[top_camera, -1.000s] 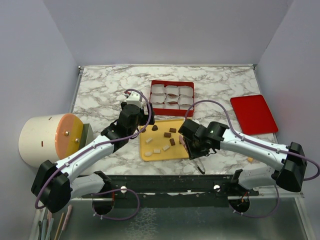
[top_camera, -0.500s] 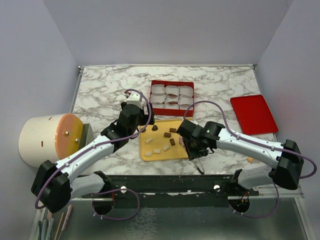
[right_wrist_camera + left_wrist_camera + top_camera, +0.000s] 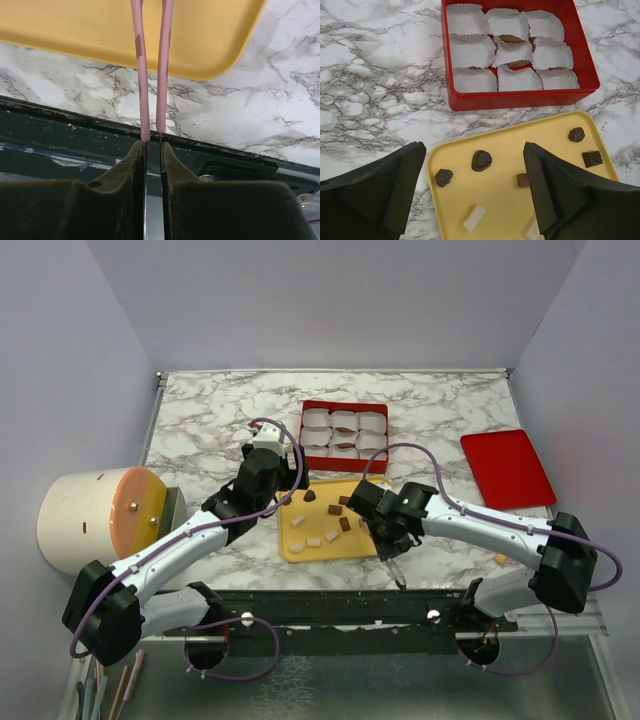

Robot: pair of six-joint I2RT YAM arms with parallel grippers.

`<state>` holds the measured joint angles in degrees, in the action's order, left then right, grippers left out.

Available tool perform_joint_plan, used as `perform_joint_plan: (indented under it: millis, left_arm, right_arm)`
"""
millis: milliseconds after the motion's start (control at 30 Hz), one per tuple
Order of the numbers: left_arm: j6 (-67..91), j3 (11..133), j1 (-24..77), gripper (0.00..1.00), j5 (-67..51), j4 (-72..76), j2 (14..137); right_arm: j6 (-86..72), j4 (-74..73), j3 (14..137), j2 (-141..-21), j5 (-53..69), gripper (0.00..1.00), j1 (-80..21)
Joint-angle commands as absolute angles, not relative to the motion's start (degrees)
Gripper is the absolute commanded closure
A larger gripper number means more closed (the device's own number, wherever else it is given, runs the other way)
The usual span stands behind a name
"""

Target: Pack the chocolate

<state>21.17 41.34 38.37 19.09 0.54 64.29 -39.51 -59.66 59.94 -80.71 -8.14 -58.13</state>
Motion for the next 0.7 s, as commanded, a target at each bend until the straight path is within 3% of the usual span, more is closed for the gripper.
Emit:
perform_joint_plan:
  millis: [0,67,400,667]
  left_arm:
    - [21.0,41.2,38.6,0.11,19.6,1.0,63.4]
    - [21.0,41.2,38.6,0.11,19.6,1.0,63.4]
    - [21.5,41.3,38.6,0.11,19.6,0.8,63.7]
    - [21.3,41.6,38.6,0.11,19.7,0.9,63.8]
  right_arm:
    - [-39.7,-59.9,62.5,-81.5,-10.1,0.95,-58.5]
    - [-39.5,-60.3,63.1,-81.4,-10.3,0.99,-58.5]
    - [-39.5,-66.2,71.6,-80.5,-12.9,0.99,-58.5]
    - [-39.8,-69.4,81.5,-85.0,-22.6,0.99,-55.9]
